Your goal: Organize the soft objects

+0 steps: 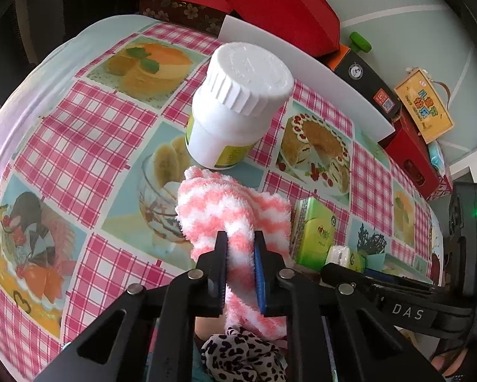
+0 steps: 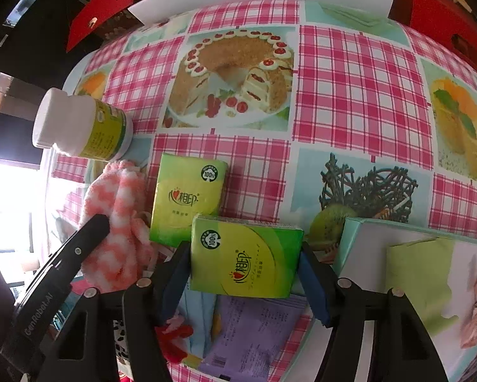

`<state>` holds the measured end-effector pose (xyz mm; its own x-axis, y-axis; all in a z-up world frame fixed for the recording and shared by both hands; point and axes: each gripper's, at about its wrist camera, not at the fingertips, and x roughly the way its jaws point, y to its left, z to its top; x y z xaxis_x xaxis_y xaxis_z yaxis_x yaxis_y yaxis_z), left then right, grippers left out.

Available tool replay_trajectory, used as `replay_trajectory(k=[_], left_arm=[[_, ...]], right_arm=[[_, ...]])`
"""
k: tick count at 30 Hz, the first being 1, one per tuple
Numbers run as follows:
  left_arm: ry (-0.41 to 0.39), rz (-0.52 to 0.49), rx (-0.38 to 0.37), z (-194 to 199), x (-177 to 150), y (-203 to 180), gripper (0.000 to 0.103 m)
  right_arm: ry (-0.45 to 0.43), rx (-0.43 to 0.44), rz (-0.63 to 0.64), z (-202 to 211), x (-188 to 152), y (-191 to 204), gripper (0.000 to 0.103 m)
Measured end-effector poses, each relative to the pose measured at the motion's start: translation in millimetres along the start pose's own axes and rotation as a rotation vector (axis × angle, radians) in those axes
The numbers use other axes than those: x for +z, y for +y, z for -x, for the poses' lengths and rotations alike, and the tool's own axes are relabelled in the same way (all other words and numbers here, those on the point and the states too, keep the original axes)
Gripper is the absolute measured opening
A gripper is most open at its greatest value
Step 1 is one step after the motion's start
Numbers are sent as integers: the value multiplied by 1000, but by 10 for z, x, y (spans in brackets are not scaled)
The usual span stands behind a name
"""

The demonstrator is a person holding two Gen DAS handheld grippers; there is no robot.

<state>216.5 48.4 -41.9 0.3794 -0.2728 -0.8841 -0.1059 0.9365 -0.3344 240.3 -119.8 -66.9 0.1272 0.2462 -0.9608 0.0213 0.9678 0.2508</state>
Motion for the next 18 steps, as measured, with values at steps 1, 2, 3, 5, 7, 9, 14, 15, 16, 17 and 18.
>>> replay_trajectory(k=[1,2,3,5,7,9,14,15,16,17,18], left_arm=[[-5,3,-3,26,-1,12,14],[-10,7,-9,45,1,19,14],[-17,11,-18,74,5,30,14],[-34,15,-27,125,8,42,13],[-48,14,-37,185,8,55,13],[-65,11,-51,243,9,51,13],[-88,5,-77,339,10,38,13],[-91,6,-82,347,13,29,13],[-98,7,-90,368,18,24,13],[-102,8,-97,387,21,22,13],[-107,7,-104,409,26,16,13]], right_arm=[[-1,2,0,-3,-3,-5,68],[0,3,0,5,-13,-16,68],[-2,5,-2,22,-18,-25,68],[-3,13,-4,59,-32,-13,68],[-10,21,-6,100,-52,-9,68],[-19,28,-10,134,-73,-3,68],[-76,43,-9,299,-142,-30,68],[-96,46,-9,345,-166,-36,68],[-113,52,-10,384,-189,-38,68],[-130,61,-12,422,-209,-44,68],[-155,67,-14,471,-250,-60,68]])
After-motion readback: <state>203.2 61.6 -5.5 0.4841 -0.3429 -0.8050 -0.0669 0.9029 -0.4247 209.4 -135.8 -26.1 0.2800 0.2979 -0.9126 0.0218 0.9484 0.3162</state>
